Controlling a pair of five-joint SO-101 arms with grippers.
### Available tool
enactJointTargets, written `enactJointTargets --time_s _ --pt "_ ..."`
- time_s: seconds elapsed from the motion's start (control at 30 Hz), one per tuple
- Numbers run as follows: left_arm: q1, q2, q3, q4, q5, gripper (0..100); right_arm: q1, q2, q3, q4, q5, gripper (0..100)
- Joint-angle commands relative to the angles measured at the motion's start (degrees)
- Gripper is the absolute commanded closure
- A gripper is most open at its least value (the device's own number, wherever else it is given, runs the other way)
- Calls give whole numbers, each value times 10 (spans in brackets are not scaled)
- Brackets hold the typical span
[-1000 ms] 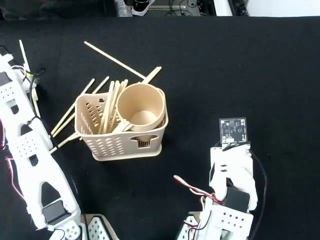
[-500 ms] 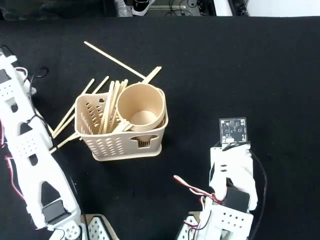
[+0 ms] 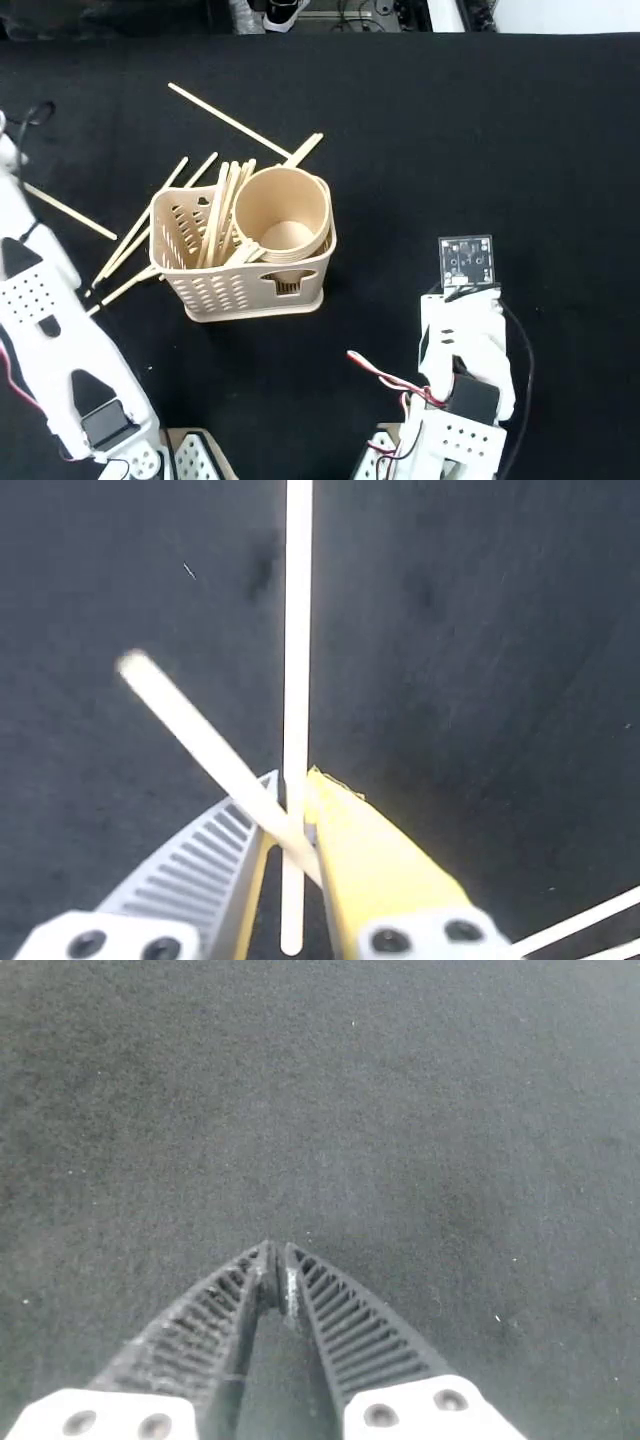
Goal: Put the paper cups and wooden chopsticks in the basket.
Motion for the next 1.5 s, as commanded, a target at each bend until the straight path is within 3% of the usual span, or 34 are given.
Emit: enactJointTargets --time_s 0.0,0.47,0.77,1.13,1.33,1.47 --pt "-13 -114 -16 4 1 971 -8 -24 -1 3 4 985" --pt "33 -391 -15 4 101 971 -8 -24 -1 3 4 984" --pt "137 -531 24 6 120 972 -8 -24 -1 3 4 984" --pt "308 -854 511 -27 116 971 -8 -24 -1 2 4 984" --pt "389 -1015 766 -160 80 971 -8 -24 -1 2 4 984" --pt "402 -1151 965 -283 65 971 -8 -24 -1 2 4 984"
